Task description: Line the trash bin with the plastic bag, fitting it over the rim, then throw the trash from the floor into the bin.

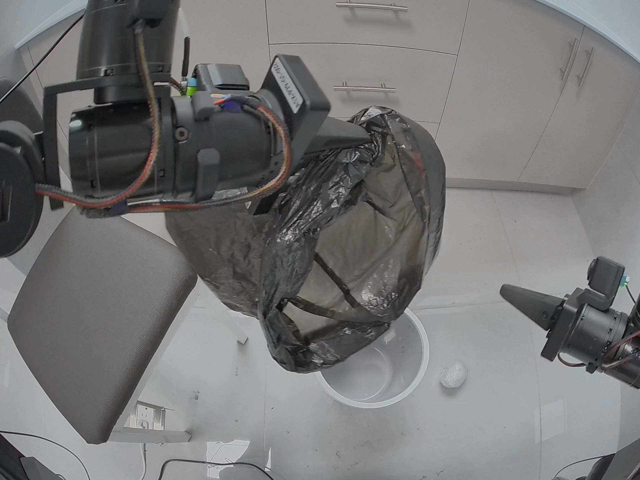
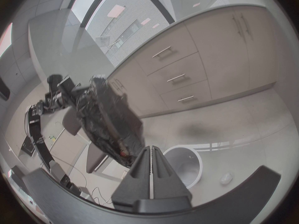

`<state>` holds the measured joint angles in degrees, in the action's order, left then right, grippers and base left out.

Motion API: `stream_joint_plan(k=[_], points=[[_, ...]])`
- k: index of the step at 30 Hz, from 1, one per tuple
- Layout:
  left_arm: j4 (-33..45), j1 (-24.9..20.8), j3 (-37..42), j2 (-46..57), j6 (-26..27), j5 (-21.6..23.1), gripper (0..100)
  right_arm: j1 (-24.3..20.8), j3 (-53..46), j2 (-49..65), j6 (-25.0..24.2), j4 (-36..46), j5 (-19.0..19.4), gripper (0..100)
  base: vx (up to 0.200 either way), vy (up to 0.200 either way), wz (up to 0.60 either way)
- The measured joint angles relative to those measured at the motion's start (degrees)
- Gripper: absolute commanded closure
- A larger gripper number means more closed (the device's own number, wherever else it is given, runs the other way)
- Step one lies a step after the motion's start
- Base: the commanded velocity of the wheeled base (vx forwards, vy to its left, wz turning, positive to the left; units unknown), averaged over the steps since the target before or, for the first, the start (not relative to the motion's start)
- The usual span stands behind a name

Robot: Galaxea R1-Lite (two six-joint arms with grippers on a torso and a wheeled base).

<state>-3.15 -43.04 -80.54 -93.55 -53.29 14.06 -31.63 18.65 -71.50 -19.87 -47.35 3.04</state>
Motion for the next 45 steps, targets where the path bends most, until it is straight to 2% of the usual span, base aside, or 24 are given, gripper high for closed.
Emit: stream_joint_plan(k=[7,11,12,18,27,30,36,45], points=[[0.2,-0.9,-3.4,-3.3,-0.3,-2.4,100,-6.2,-0.1,-6.2,3.0,-0.7,-0.1,100,0.000,0.000,0.00],[0.1,-0.9,-3.7,-4.0,-0.5,-2.5,100,-8.1,0.1,-9.0,3.5,-2.2,-0.6,100,0.000,0.000,0.00],[0.0,-0.9,-3.7,-4.1,-0.5,-2.5,100,-8.4,0.1,-9.7,3.6,-2.3,-1.1,0,0.000,0.000,0.00],[0.0,-1.0,-3.7,-4.4,-0.6,-2.6,100,-10.3,0.2,-14.0,3.8,-2.9,-5.2,0,0.000,0.000,0.00],[-0.2,-1.0,-3.7,-4.1,-2.2,-2.7,100,-14.8,1.0,-21.0,3.8,-3.9,-6.1,0,0.000,0.000,0.00],[-0.3,-1.0,-3.7,-4.0,-3.6,-3.1,100,-15.2,2.0,-24.5,3.6,-7.4,-6.7,0,0.000,0.000,0.00],[-0.3,-1.3,-3.6,-3.9,-4.7,-4.2,100,-15.5,4.8,-34.4,3.5,-19.3,-12.4,0,0.000,0.000,0.00],[-0.3,-2.1,-3.4,-3.1,-5.2,-4.8,100,-15.1,10.7,-46.4,3.3,-23.8,-17.7,0,0.000,0.000,0.00]])
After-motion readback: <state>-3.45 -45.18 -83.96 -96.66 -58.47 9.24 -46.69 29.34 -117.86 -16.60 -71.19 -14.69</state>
